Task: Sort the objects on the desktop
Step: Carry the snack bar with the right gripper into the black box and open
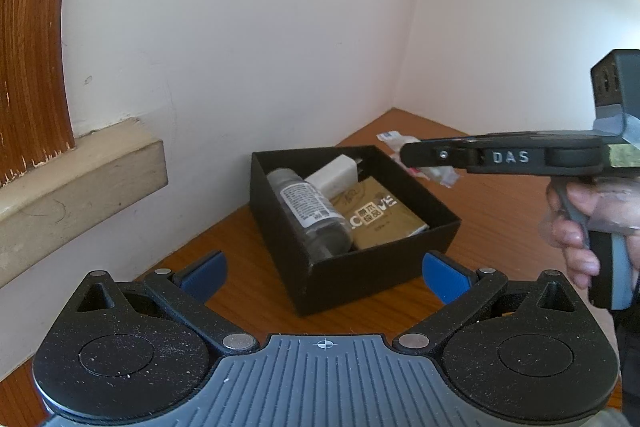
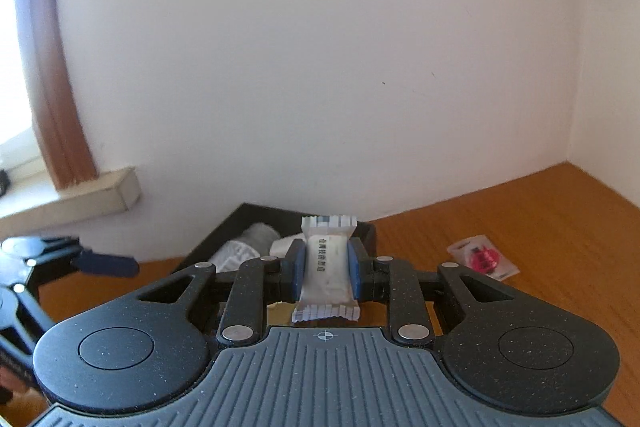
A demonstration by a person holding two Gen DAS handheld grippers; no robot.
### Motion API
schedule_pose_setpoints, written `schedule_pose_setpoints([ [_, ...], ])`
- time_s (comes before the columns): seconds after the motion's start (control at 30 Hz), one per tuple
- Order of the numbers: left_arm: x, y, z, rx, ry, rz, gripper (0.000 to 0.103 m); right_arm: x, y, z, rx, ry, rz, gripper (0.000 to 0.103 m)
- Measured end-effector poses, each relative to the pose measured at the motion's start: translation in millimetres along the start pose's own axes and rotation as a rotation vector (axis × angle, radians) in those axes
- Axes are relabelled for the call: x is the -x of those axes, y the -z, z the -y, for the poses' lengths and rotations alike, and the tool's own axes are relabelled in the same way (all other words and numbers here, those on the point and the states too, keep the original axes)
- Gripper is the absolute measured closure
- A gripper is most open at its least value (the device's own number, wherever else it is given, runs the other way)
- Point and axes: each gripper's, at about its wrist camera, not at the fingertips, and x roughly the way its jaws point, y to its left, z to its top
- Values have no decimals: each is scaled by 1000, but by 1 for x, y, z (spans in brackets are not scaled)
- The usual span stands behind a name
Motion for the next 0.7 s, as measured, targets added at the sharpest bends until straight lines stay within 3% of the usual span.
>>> schedule_pose_setpoints([
  [0.33, 0, 0, 0, 0, -1, 0, 0, -8, 4, 2, -105, -1, 17, 77],
  [0.7, -2, 0, -1, 0, -2, 0, 0, 0, 7, 2, -34, 33, 1, 78],
])
